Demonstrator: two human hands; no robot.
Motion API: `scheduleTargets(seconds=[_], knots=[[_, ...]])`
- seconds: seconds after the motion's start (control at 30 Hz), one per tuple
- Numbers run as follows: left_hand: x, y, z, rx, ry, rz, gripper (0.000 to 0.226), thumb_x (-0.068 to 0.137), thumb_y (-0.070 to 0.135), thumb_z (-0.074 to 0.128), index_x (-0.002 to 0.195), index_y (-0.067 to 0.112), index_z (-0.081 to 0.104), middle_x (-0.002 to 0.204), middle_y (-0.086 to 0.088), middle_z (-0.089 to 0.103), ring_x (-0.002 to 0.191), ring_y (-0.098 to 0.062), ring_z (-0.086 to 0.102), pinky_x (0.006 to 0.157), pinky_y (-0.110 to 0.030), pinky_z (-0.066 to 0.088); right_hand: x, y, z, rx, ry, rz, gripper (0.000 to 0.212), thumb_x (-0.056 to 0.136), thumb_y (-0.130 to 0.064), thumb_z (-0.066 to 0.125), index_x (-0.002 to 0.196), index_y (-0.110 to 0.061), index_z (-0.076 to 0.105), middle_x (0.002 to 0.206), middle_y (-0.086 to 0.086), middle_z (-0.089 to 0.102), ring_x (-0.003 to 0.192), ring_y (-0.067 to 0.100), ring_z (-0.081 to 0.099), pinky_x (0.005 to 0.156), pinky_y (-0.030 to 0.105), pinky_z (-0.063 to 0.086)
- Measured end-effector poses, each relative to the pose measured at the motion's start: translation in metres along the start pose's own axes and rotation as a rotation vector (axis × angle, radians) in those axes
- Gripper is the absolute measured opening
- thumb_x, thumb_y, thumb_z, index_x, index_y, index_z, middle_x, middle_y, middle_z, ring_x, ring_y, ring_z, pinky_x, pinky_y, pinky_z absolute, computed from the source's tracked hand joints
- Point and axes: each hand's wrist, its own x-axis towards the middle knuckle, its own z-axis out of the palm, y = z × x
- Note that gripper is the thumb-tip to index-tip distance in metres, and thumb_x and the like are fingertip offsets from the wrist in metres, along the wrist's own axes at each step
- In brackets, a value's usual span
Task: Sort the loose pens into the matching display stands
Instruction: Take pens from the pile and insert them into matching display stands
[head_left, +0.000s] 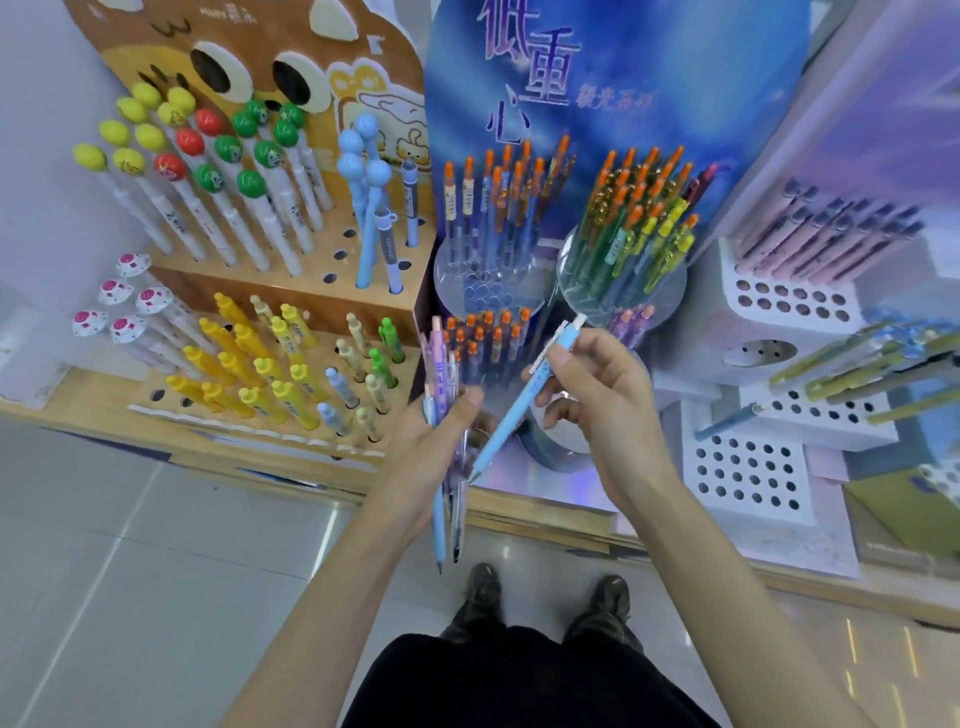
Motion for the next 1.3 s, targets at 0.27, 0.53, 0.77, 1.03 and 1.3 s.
scheduleTargets(seconds=[0.27, 0.53, 0.77, 1.03, 1.3], knots=[[-0.001, -0.013, 0.058, -0.008, -0.204, -0.031, 0.017, 0.086, -0.002, 0.056, 0.077, 0.010, 0.047, 0.050, 0.002, 0.037, 0.040, -0.011, 0.031, 0.040, -0.023, 0.034, -0.031, 0.000, -0.081, -0.221, 0.253, -0.115, 0.002, 0.092, -0.008, 0.060, 0.090, -0.009, 0.060, 0.077, 0.012, 0.066, 0.065, 0.017, 0.061, 0.059, 0.024, 0.050], [-0.008, -0.021, 0.120, 0.024, -0.264, -0.043, 0.020, 0.093, 0.006, 0.051, 0.076, 0.008, 0.061, 0.060, -0.005, 0.053, 0.047, -0.016, 0.045, 0.054, -0.036, 0.033, -0.050, -0.002, -0.161, -0.487, 0.605, -0.203, 0.016, 0.093, -0.017, 0.060, 0.085, -0.027, 0.051, 0.070, -0.010, 0.061, 0.070, 0.022, 0.064, 0.062, 0.034, 0.053], [-0.018, -0.024, 0.143, 0.006, -0.281, -0.026, 0.032, 0.084, 0.020, 0.061, 0.107, -0.004, 0.060, 0.083, 0.002, 0.075, 0.069, -0.009, 0.064, 0.058, -0.022, 0.053, -0.034, 0.020, -0.194, -0.625, 0.588, -0.140, 0.016, 0.095, -0.020, 0.057, 0.087, -0.008, 0.051, 0.079, 0.003, 0.067, 0.081, 0.021, 0.066, 0.068, 0.040, 0.051], [-0.020, -0.024, 0.154, -0.066, -0.200, -0.043, 0.028, 0.080, 0.025, 0.059, 0.101, 0.006, 0.060, 0.091, -0.001, 0.076, 0.079, -0.016, 0.071, 0.061, -0.024, 0.056, -0.027, 0.025, -0.210, -0.646, 0.591, -0.135, 0.018, 0.096, -0.019, 0.055, 0.083, -0.008, 0.047, 0.076, 0.002, 0.064, 0.075, 0.022, 0.064, 0.058, 0.022, 0.045], [-0.019, -0.027, 0.161, -0.151, -0.167, -0.061, 0.015, 0.087, 0.017, 0.056, 0.100, 0.010, 0.058, 0.090, -0.002, 0.075, 0.081, -0.016, 0.072, 0.061, -0.022, 0.055, -0.021, 0.026, -0.215, -0.681, 0.508, -0.143, 0.018, 0.092, -0.016, 0.060, 0.083, -0.007, 0.049, 0.077, 0.003, 0.065, 0.073, 0.018, 0.063, 0.060, 0.036, 0.048]])
